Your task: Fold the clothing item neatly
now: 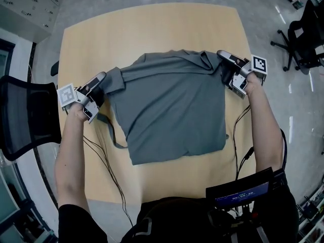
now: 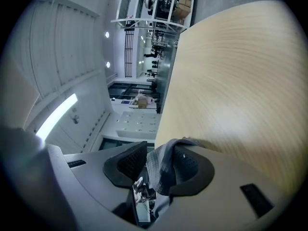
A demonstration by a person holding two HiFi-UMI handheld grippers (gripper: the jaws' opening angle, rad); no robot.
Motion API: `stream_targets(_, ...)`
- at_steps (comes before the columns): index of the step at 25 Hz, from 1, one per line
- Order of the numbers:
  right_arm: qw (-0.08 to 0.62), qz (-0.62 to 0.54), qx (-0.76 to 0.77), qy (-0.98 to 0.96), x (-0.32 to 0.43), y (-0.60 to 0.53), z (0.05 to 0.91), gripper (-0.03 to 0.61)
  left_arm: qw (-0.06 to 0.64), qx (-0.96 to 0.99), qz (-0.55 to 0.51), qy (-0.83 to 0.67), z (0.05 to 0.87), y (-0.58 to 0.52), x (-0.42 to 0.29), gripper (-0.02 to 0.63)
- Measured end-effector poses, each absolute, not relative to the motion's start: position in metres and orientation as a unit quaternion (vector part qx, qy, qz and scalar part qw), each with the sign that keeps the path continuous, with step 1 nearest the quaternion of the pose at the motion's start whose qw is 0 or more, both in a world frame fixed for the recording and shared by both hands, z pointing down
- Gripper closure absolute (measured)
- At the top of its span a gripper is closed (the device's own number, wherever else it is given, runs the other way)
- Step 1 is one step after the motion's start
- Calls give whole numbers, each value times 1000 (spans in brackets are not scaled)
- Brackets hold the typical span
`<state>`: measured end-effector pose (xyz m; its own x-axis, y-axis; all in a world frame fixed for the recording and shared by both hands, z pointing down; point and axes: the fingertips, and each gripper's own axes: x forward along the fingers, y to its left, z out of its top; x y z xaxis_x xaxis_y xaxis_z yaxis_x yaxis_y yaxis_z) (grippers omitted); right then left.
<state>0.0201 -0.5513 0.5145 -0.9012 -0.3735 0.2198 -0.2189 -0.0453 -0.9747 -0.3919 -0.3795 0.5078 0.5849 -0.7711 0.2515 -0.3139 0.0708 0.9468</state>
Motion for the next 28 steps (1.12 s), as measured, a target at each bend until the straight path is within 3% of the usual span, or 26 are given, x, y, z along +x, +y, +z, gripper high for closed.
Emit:
stream_targets(6, 14, -652, -239, 720, 39, -548, 511, 437, 499, 690, -120, -511, 493, -372, -431, 376)
stream_targets(9, 13, -640, -237, 731, 36, -549, 503, 437, 456, 734, -134, -485, 465, -375, -409, 376)
stream_targets(17, 179, -754, -215, 595, 63, -562, 506, 437, 463, 788, -8, -406, 502, -365, -326, 376)
stream_targets(19, 145, -736, -226, 621, 66, -557, 509, 437, 469, 786, 0, -403, 508, -372, -316, 376)
stream_targets(22, 38, -661, -237, 711, 60, -544, 504, 437, 447, 773, -26, -450, 502, -391, -333, 376)
stream_targets(28, -41, -473, -262, 840, 52, -538, 470, 438, 374, 767, -50, -520, 470, -392, -375, 377)
